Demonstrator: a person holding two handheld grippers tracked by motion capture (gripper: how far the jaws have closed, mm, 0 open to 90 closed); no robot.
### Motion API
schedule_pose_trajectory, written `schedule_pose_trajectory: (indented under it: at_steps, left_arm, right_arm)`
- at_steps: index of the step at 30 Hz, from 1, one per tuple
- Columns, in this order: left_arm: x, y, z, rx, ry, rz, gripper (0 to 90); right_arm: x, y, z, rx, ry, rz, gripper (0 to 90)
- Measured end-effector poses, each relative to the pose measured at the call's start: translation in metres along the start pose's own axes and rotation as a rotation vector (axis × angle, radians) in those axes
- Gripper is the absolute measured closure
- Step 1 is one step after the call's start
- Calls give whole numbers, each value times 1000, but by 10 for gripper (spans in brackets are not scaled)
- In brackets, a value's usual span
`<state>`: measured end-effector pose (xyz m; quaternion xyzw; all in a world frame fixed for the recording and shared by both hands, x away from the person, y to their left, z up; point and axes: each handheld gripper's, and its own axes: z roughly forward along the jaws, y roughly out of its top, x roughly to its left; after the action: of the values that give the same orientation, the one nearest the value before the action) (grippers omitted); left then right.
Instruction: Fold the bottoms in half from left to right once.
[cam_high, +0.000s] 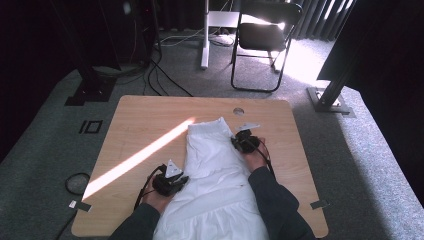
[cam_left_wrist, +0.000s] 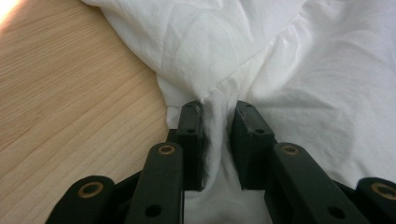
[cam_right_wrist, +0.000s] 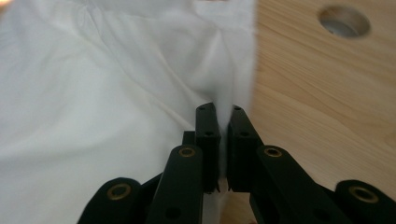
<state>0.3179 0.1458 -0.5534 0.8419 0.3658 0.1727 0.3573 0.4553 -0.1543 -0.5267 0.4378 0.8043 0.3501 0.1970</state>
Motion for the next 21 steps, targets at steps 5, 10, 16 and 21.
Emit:
schedule_pose_trajectory:
  at_steps: [5, 10, 16, 21]
  left_arm:
    - [1, 0, 0, 1, -3, -3, 750]
    - [3, 5, -1, 42, -50, -11, 692]
    - [25, 42, -22, -2, -83, -58, 550]
    - [38, 78, -15, -66, -17, -34, 495]
  right_arm:
    - [-18, -10, 13, 39, 48, 54, 830]
    - [-10, -11, 18, 72, 30, 11, 777]
    - [-8, -11, 18, 71, 20, 16, 784]
    - [-8, -10, 18, 73, 17, 23, 786]
